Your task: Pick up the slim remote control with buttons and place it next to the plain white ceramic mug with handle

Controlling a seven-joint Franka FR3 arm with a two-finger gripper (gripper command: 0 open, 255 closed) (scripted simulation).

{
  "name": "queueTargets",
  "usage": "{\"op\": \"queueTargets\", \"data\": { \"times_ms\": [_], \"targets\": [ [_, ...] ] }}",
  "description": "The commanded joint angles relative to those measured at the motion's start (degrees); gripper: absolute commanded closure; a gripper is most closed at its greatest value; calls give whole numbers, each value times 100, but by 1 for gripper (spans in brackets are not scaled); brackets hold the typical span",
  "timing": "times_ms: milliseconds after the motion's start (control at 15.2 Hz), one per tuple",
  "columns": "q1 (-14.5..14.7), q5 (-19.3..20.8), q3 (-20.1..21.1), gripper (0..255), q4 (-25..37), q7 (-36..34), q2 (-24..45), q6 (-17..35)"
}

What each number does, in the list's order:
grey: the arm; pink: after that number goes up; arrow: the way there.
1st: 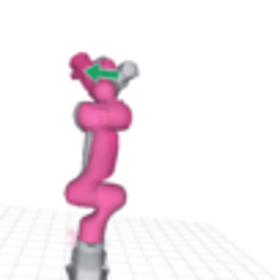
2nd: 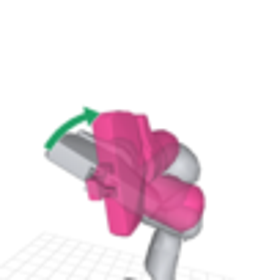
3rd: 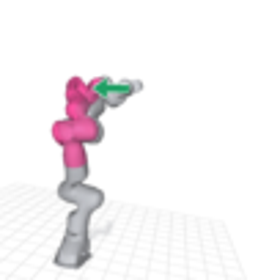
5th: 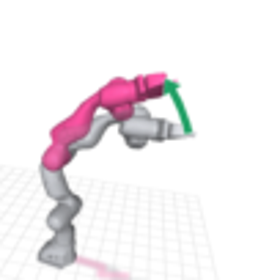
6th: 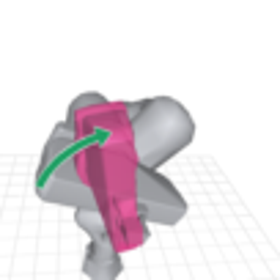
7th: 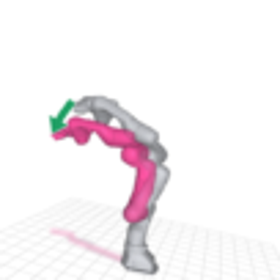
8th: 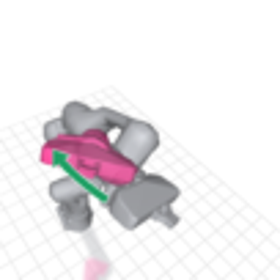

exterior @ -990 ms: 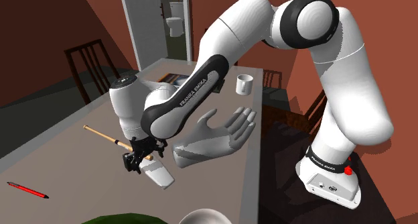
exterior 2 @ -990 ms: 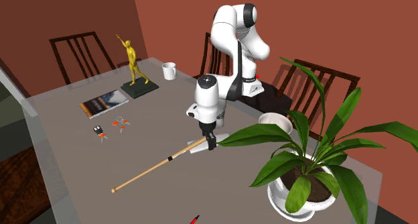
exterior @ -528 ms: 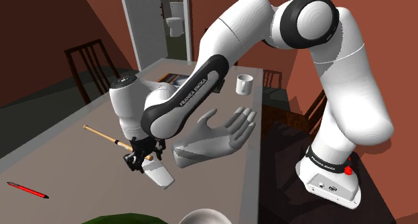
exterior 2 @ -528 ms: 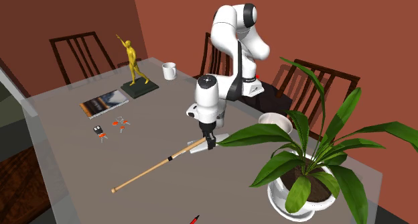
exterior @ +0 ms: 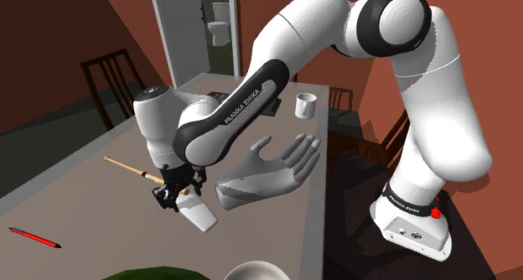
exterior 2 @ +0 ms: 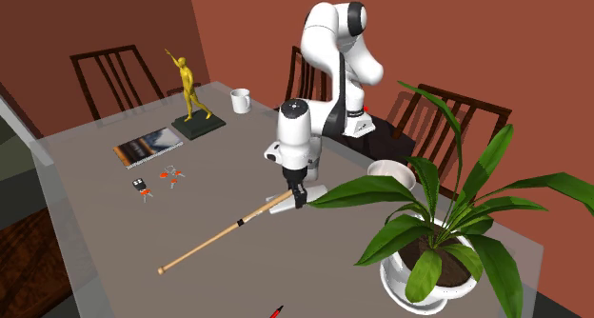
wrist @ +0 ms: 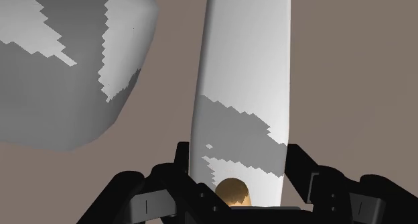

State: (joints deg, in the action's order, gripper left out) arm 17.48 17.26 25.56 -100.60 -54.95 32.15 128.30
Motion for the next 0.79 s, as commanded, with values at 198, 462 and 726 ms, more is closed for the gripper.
{"op": "queueTargets", "data": {
  "times_ms": [198,462,726],
  "targets": [
    [-52,-121,81,255,78,76,-218,-278],
    [-88,-214,138,255,157,134,-381,-507],
    [-118,-302,189,255,259,188,-531,-744]
  ]
}}
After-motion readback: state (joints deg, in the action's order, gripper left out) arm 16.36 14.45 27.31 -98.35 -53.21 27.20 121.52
